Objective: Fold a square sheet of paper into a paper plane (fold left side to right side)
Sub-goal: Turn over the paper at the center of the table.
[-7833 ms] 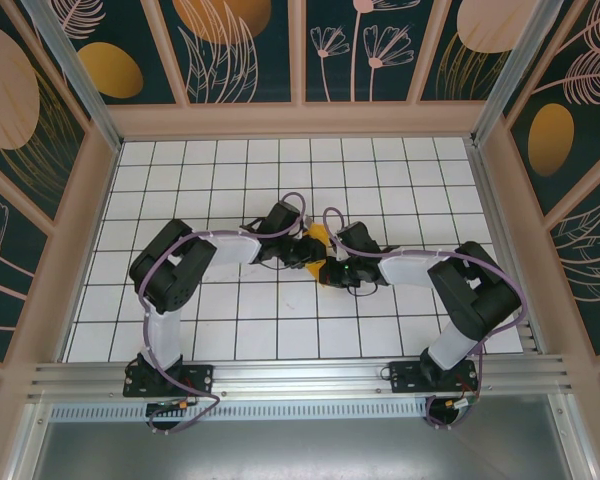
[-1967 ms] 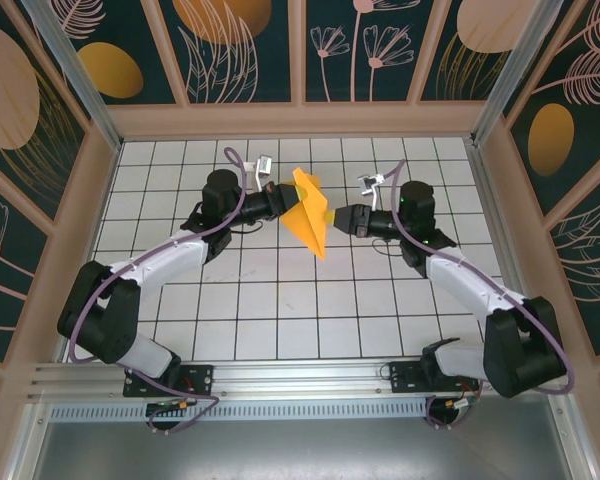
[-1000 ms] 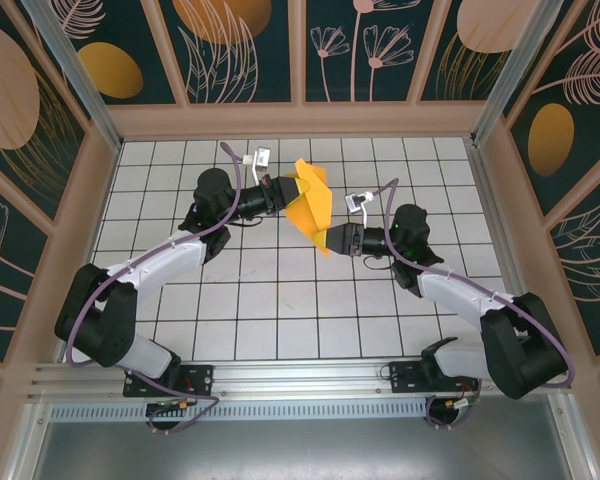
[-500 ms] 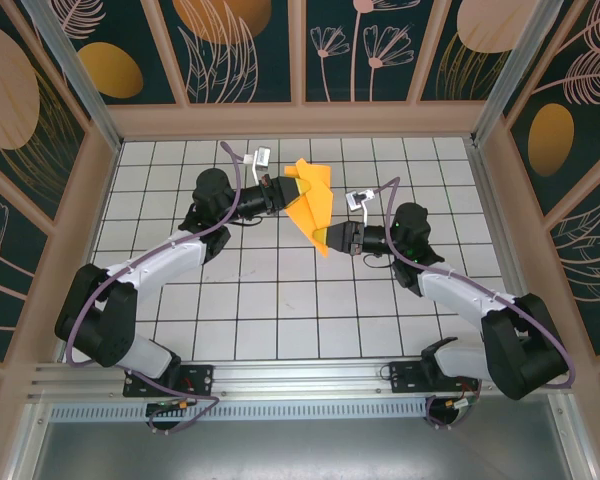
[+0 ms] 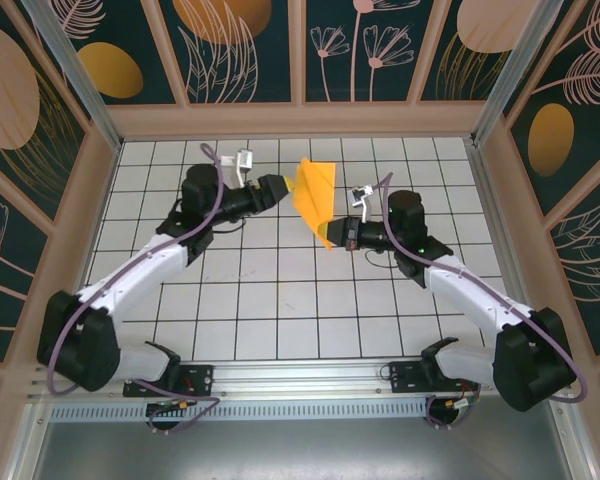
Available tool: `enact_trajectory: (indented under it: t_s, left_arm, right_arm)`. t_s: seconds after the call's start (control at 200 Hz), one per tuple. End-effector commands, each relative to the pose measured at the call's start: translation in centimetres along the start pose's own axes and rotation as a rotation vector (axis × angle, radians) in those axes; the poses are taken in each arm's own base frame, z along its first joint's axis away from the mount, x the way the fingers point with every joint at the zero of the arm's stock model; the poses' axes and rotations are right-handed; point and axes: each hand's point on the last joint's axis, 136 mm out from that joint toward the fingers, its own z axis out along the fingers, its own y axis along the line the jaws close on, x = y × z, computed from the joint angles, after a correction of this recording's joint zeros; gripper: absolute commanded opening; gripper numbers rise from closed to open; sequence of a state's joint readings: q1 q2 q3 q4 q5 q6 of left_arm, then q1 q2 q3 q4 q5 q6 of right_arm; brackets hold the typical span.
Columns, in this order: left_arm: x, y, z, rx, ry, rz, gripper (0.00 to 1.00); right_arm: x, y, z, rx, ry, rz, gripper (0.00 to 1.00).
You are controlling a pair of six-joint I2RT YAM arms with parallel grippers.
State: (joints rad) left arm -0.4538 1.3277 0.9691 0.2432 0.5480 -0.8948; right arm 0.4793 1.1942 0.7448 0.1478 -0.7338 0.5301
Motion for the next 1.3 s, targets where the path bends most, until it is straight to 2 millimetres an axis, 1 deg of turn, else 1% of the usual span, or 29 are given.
enact_trajectory:
  t_s: [0.0, 0.045, 0.085, 0.125, 0.16, 0.23, 0.265, 0.325, 0.455, 0.55, 0.651, 0.736, 0.871, 1.011, 1.051, 1.136, 1.216, 1.296]
  left_arm:
    - [-3.4, 1.5, -4.1, -0.271, -0.152, 0.176, 0.75]
    - [-4.2, 2.0, -5.6, -0.352, -0.203, 0.208, 0.75]
    - [-4.8, 2.0, -7.0, -0.402, -0.249, 0.234, 0.76]
    - [-5.3, 1.9, -8.2, -0.435, -0.294, 0.255, 0.77]
    - [-5.7, 1.8, -9.2, -0.458, -0.331, 0.269, 0.77]
    - [-6.2, 1.7, -10.9, -0.495, -0.392, 0.283, 0.78]
    - [-6.3, 1.6, -11.6, -0.508, -0.415, 0.286, 0.79]
    - [-6.4, 1.5, -12.3, -0.519, -0.44, 0.29, 0.79]
    - [-6.5, 1.3, -12.8, -0.522, -0.455, 0.293, 0.8]
    - [-6.5, 1.4, -12.8, -0.524, -0.451, 0.295, 0.8]
    - [-6.5, 1.4, -12.8, -0.528, -0.45, 0.299, 0.81]
    - [-6.4, 1.4, -12.8, -0.526, -0.449, 0.3, 0.81]
    - [-6.3, 1.4, -12.6, -0.519, -0.441, 0.3, 0.81]
    - [-6.2, 1.6, -12.2, -0.516, -0.429, 0.297, 0.81]
    - [-6.2, 1.5, -12.1, -0.512, -0.427, 0.298, 0.81]
    - [-6.1, 1.6, -11.9, -0.507, -0.418, 0.295, 0.81]
    - [-6.0, 1.6, -11.8, -0.5, -0.412, 0.294, 0.81]
    - [-5.9, 1.8, -11.5, -0.501, -0.405, 0.287, 0.82]
  right_arm:
    - [1.5, -5.6, -0.9, 0.417, 0.087, -0.062, 0.04]
    - [1.7, -7.3, -1.4, 0.596, 0.11, -0.088, 0.04]
    - [1.9, -8.6, -2.1, 0.748, 0.13, -0.115, 0.04]
    - [1.8, -9.9, -3.2, 0.93, 0.138, -0.144, 0.04]
    - [1.8, -10.6, -3.9, 1.051, 0.161, -0.171, 0.04]
    - [2.0, -11.3, -4.9, 1.254, 0.221, -0.229, 0.05]
    - [2.2, -11.6, -5.1, 1.337, 0.259, -0.271, 0.04]
    - [2.5, -11.7, -4.9, 1.443, 0.321, -0.345, 0.04]
    - [3.6, -11.9, -3.5, 1.589, 0.449, -0.496, 0.04]
    - [4.7, -12.4, -2.2, 1.654, 0.528, -0.591, 0.05]
    - [6.2, -13.4, -1.0, 1.698, 0.618, -0.667, 0.05]
    - [7.5, -14.3, 0.2, 1.705, 0.683, -0.709, 0.06]
    - [9.0, -15.4, 1.7, 1.701, 0.732, -0.748, 0.08]
    - [10.6, -16.0, 2.8, 1.662, 0.767, -0.731, 0.17]
    - [11.1, -16.0, 3.2, 1.639, 0.774, -0.724, 0.22]
    - [12.1, -15.7, 4.0, 1.576, 0.788, -0.706, 0.37]
    - [12.8, -15.1, 4.7, 1.507, 0.78, -0.69, 0.47]
    - [13.5, -14.4, 5.4, 1.414, 0.766, -0.644, 0.54]
